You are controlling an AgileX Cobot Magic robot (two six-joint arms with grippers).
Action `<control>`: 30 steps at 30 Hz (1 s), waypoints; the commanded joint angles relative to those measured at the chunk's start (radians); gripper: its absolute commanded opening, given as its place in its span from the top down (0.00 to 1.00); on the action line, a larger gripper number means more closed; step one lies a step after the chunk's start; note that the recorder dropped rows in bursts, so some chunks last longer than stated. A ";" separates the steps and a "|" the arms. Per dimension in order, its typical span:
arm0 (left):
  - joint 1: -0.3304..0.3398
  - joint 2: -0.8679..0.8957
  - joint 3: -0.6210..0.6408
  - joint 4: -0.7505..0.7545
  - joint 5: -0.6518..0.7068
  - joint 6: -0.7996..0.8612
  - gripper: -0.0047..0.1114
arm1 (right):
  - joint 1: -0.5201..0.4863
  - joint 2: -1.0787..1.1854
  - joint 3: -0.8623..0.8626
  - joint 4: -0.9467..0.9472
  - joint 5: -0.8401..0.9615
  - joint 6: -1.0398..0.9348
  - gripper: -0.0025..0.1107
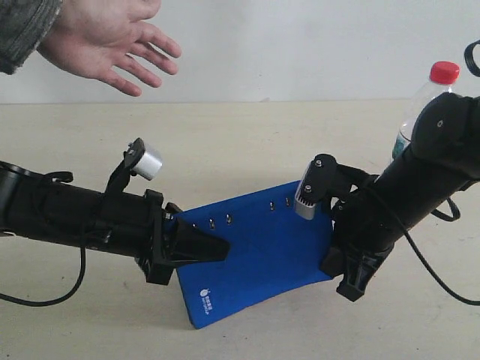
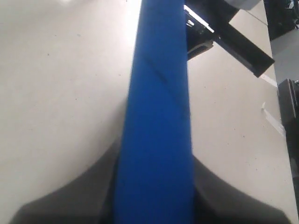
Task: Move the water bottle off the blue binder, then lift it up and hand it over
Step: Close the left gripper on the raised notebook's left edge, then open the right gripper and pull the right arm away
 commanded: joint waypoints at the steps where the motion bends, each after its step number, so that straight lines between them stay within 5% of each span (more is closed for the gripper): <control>1: -0.006 -0.029 -0.004 -0.019 -0.012 0.005 0.91 | -0.001 0.003 0.002 -0.021 -0.007 0.022 0.98; 6: -0.006 -0.094 -0.004 -0.002 -0.048 0.003 0.91 | -0.001 0.003 0.002 -0.018 -0.002 0.023 0.93; 13: -0.006 -0.142 -0.004 0.047 -0.085 -0.007 0.91 | -0.001 0.003 0.002 -0.016 0.008 0.070 0.44; 15: -0.006 -0.147 -0.004 0.047 -0.085 -0.007 0.91 | -0.001 -0.003 0.002 -0.020 0.001 0.127 0.39; 24: -0.006 -0.157 0.002 0.118 -0.120 -0.073 0.91 | -0.001 -0.229 0.002 -0.245 0.118 0.397 0.41; 26: -0.006 -0.175 0.002 0.118 -0.152 -0.075 0.91 | -0.001 -0.330 0.002 -0.269 0.203 0.457 0.51; 30: -0.008 -0.247 0.002 0.131 -0.247 -0.075 0.91 | -0.001 -0.520 0.002 -0.342 0.310 0.484 0.93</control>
